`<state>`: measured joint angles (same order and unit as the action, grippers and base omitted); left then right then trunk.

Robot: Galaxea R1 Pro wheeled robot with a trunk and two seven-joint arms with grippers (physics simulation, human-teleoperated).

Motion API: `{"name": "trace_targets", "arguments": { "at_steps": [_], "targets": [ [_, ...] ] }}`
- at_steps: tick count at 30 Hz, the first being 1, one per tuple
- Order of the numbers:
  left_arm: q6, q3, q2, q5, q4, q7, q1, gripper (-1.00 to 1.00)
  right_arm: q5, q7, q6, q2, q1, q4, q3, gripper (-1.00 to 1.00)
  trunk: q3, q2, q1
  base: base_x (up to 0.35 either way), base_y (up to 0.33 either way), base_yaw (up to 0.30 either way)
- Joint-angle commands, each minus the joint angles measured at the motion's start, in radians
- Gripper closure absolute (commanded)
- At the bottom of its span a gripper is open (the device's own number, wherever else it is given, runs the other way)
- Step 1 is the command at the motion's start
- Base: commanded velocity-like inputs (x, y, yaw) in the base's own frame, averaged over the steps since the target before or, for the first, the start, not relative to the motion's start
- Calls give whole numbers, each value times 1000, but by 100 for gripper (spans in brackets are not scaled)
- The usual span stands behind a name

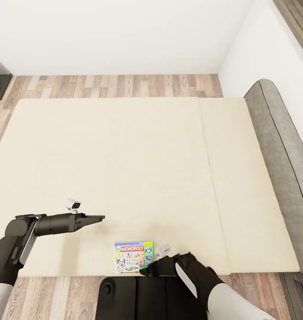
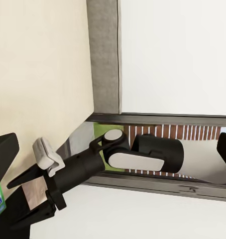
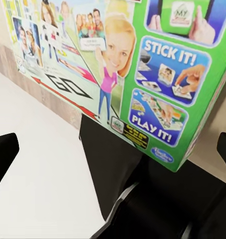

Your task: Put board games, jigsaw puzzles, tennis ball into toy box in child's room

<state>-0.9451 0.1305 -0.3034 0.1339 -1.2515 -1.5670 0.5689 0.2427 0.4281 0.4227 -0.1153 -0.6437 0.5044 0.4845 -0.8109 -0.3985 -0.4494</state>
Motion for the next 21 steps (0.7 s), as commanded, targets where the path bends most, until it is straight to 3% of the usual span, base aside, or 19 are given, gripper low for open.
{"name": "trace_targets", "arguments": {
  "at_steps": [1,21],
  "targets": [
    [-11,0,0,0,0,-4,0,-100,9,-2,6,0,-1,-4,3,-100,-1,-2,-1,0,0,0],
    [-11,0,-2,1,0,-4,0,-100,12,1,29,-1,-1,-43,3,-100,-1,-2,-1,0,0,0]
  ]
}}
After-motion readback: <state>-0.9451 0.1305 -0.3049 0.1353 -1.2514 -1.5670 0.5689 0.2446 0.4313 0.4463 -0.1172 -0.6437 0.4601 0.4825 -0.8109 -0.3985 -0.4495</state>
